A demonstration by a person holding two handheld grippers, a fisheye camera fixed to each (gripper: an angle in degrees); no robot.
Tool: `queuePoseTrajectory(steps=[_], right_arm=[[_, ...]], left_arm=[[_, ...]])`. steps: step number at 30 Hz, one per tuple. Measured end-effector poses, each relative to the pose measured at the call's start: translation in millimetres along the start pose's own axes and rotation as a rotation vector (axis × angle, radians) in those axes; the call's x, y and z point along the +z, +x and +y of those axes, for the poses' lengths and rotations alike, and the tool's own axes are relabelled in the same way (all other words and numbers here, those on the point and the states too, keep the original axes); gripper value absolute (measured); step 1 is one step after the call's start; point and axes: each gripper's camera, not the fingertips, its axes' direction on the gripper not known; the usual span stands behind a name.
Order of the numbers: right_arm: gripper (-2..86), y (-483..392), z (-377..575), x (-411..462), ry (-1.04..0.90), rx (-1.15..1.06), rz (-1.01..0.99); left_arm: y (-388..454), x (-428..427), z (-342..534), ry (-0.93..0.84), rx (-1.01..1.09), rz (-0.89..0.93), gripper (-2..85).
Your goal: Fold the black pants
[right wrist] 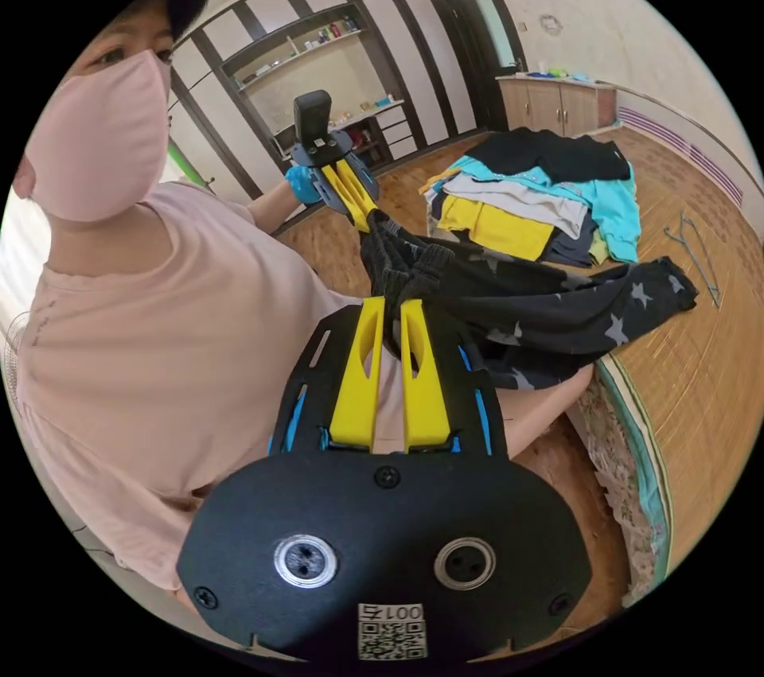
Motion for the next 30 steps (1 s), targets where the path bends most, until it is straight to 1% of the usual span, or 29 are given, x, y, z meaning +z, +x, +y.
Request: queuePoseTrajectory(steps=[3, 5, 7, 10, 13, 16, 19, 21, 22, 24, 28, 30], right_arm=[[0.7, -14.4, -5.6, -12.2, -0.001, -0.025, -0.021], [0.6, -14.6, -7.3, -10.7, -0.034, -0.03, -0.025], [0.6, -6.8, -5.7, -0.8, -0.075, -0.02, -0.011], [0.5, 22.4, 2.9, 22.4, -0.122, 0.053, -0.054], [0.5, 45.1, 13.8, 31.0, -0.083, 0.087, -0.094], [0.6, 60.6, 19.3, 20.4, 0.022, 0.09, -0.074], [0.7, 81.0, 17.1, 3.7, 0.137, 0.102, 0.038], [0.8, 106.4, 8.9, -7.8, 0.238, 0.104, 0.133], [0.8, 114.9, 5.7, -10.1, 0.259, 0.108, 0.155], [1.0, 154.0, -10.8, -16.6, 0.321, 0.125, 0.258], [1.6, 225.5, -42.9, -16.6, 0.346, 0.159, 0.463], [2.3, 285.2, -61.4, -8.2, 0.339, 0.215, 0.57]], left_arm=[[20.0, -19.1, -2.3, 0.014, 0.059, 0.014, -1.2], [27.9, -23.0, -3.2, 0.005, 0.096, 0.016, -1.2], [28.9, -15.5, -4.3, -0.026, 0.113, 0.023, -1.2], [17.2, 13.8, -5.9, -0.089, 0.083, 0.061, -1.2], [3.5, 37.5, -6.9, -0.102, 0.042, 0.11, -1.3], [-9.1, 35.8, -11.4, -0.02, 0.005, 0.092, -1.4], [-27.5, 18.4, -23.5, 0.092, -0.034, 0.003, -1.4], [-49.2, 2.5, -44.1, 0.183, -0.056, -0.095, -1.4], [-55.7, 0.2, -51.0, 0.195, -0.056, -0.119, -1.4], [-88.8, -1.4, -84.9, 0.206, -0.093, -0.236, -1.5], [-148.7, 15.7, -142.4, 0.203, -0.186, -0.398, -1.4], [-191.1, 39.9, -178.9, 0.158, -0.221, -0.493, -1.3]])
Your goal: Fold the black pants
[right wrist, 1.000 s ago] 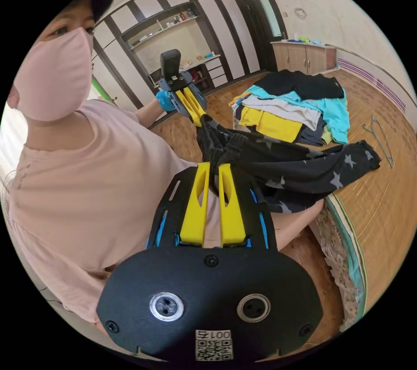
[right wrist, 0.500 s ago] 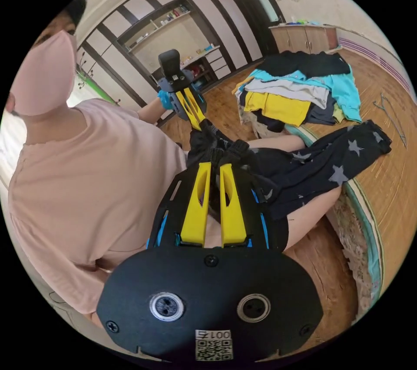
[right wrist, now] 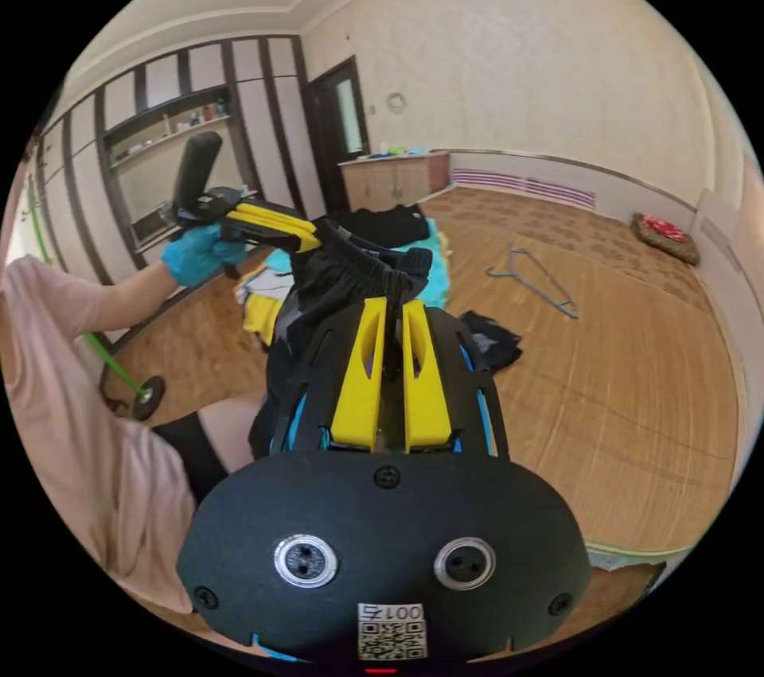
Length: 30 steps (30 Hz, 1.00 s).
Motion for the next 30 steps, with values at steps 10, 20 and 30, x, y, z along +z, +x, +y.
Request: queuePoseTrajectory(steps=[10, 20, 30], right_arm=[[7.9, 105.6, 6.1, 187.6, -0.279, 0.213, 0.206], [6.2, 78.0, 3.1, 181.0, -0.213, 0.068, 0.202], [5.6, 10.9, -29.9, 129.7, -0.132, -0.063, 0.051]], left_arm=[[-56.9, 220.7, -41.7, -0.358, -0.288, -0.094, -0.2], [-40.8, 198.2, -18.9, -0.228, -0.25, -0.08, -0.2], [26.4, 88.8, -22.2, -0.05, -0.163, -0.234, -0.5]])
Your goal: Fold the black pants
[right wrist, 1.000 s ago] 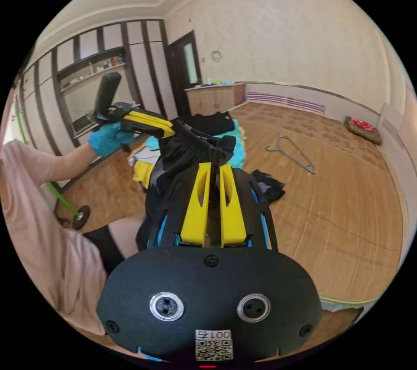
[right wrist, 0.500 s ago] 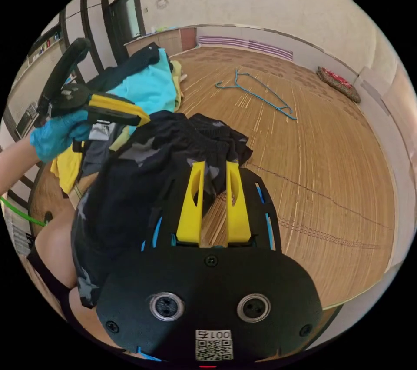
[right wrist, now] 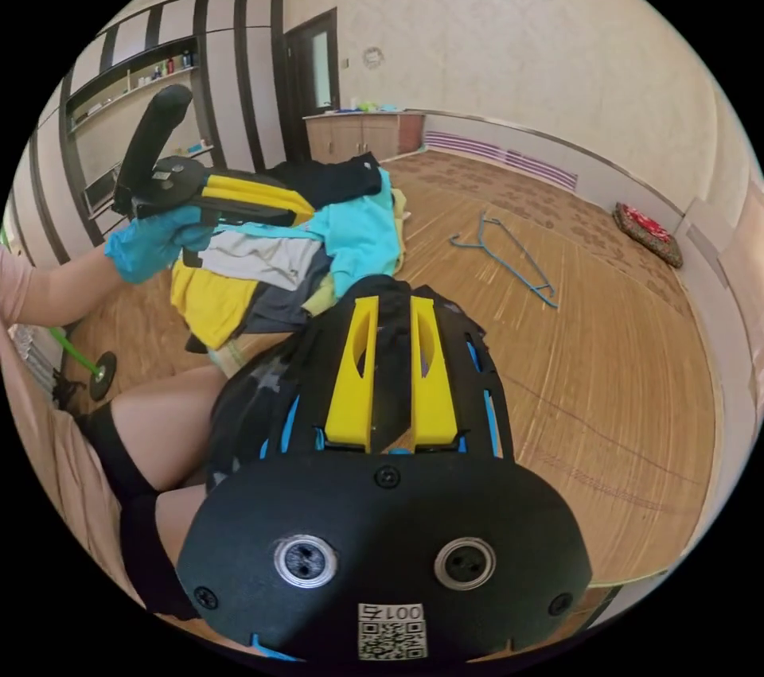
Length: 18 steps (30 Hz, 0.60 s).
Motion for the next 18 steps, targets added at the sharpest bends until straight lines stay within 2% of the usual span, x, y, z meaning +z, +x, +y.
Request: queuePoseTrajectory(steps=[7, 11, 18], right_arm=[[6.5, -70.1, 33.6, -7.6, -0.085, -0.116, -0.143], [8.0, -115.7, 64.7, 17.9, -0.283, -0.149, -0.328], [10.7, -162.1, 81.4, 36.4, -0.446, -0.263, -0.188]], left_arm=[[32.3, -72.9, 9.8, 0.128, 0.013, 0.012, -1.5], [51.6, -98.9, 12.6, 0.171, 0.032, -0.008, -1.5], [67.9, -111.5, 24.9, 0.158, 0.026, 0.004, -1.4]])
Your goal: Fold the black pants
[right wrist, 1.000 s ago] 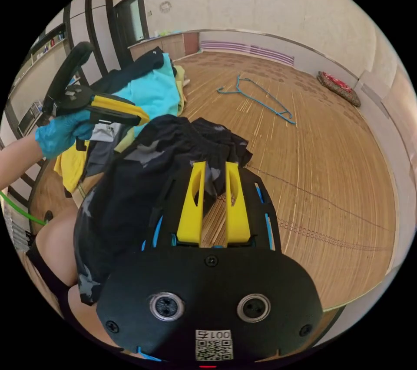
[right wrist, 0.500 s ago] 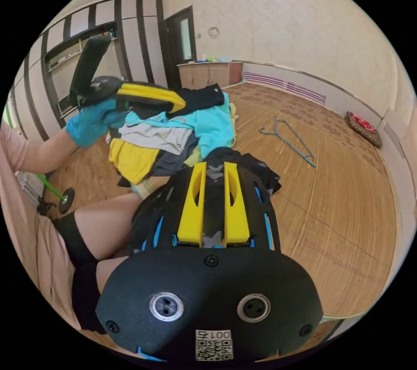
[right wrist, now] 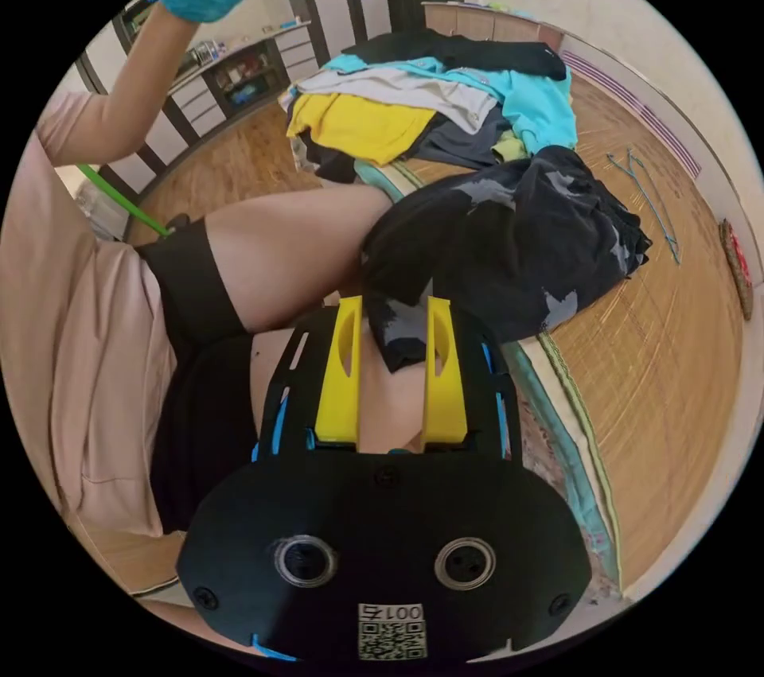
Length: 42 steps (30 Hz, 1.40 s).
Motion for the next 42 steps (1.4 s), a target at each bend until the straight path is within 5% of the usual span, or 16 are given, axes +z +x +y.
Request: queuePoseTrajectory(steps=[14, 25, 42], right_arm=[[1.9, 1.2, -24.9, 27.8, -0.22, -0.002, 0.11], [1.3, 37.5, -20.5, -44.4, -0.005, 0.218, -0.015], [1.4, 55.0, 16.2, -100.9, 0.242, 0.374, -0.017]], left_arm=[[19.3, 52.6, 101.5, -0.215, 0.001, 0.235, 2.5], [73.5, 115.0, 124.9, -0.341, 0.267, 0.517, 10.6], [81.5, 122.1, 140.3, -0.329, 0.023, 0.201, 11.6]])
